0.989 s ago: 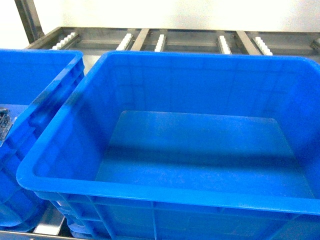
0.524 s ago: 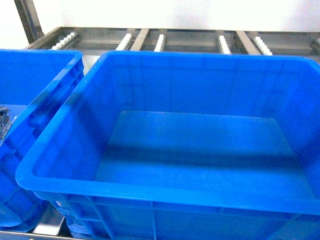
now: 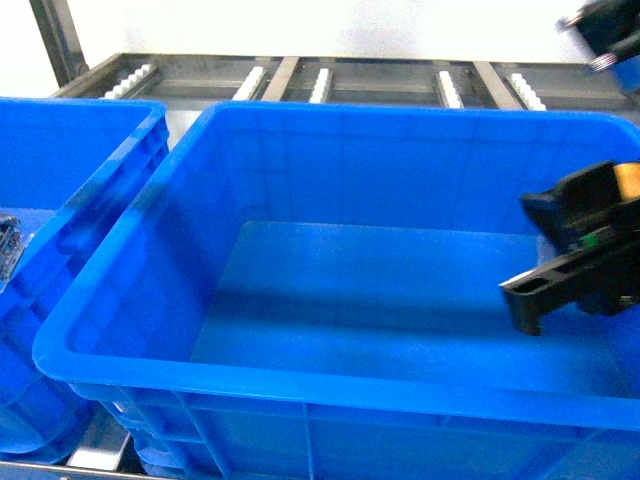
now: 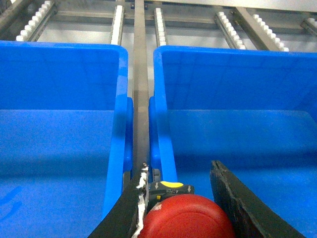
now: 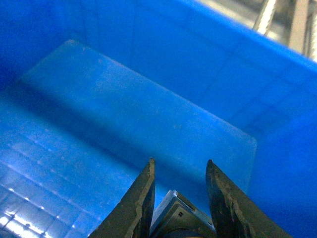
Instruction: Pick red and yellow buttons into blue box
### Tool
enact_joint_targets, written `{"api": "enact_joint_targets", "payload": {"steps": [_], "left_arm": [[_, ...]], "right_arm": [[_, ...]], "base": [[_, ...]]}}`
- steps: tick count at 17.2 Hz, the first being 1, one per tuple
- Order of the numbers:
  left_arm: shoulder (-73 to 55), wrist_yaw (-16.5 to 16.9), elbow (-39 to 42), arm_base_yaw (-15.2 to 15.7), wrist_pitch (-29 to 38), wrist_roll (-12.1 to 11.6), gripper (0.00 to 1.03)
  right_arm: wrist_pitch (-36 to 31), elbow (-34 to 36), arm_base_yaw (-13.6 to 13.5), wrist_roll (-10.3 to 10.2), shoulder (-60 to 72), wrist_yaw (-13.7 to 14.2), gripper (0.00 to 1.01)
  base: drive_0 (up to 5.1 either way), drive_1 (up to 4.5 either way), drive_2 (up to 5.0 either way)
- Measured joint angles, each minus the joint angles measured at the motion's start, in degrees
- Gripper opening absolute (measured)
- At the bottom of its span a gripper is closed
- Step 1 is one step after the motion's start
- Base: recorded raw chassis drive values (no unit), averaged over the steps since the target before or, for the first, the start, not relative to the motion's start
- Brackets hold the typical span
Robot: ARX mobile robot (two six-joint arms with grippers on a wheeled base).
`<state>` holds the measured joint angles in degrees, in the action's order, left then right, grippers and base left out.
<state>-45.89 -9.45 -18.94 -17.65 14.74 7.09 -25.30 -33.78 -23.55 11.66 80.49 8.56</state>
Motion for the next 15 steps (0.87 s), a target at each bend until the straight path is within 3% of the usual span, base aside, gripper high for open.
{"api": "enact_joint_targets", "payload": {"steps": [2, 3, 6, 10, 12, 15], "left_arm": [[0.0, 0.0, 0.0, 0.0, 0.04, 0.0, 0.31], [0.0, 0.0, 0.0, 0.0, 0.04, 0.0, 0.31], [0.0, 0.0, 0.0, 0.0, 0.04, 0.0, 0.31], [0.0, 0.0, 0.0, -0.02, 0.02, 0.0, 0.31], [0.0, 0.0, 0.0, -0.02, 0.04, 0.02, 0.31], [0.0, 0.0, 0.0, -0.02, 0.04, 0.0, 0.31]], "right_arm": [[5.55, -7.3, 1.14, -0.66, 10.47, -2.05, 0.29], [6.71, -9.14, 1.66, -0.59, 14.12, -1.81, 0.29], [8.26, -10.36, 3.89, -0.96, 16.92, -2.36, 0.3], [2.49, -7.72, 6.71, -2.01, 12.57, -4.79, 0.76], [-1.25, -3.39, 10.64, -3.26, 7.28, -5.95, 0.98], [-12.74, 8.24, 17.35, -2.93, -6.23, -6.73, 0.98]], "base": [[0.0, 0.0, 0.0], [0.0, 0.0, 0.0], [0.0, 0.0, 0.0], [0.0, 0.0, 0.0], [0.0, 0.0, 0.0], [0.0, 0.0, 0.0]]}}
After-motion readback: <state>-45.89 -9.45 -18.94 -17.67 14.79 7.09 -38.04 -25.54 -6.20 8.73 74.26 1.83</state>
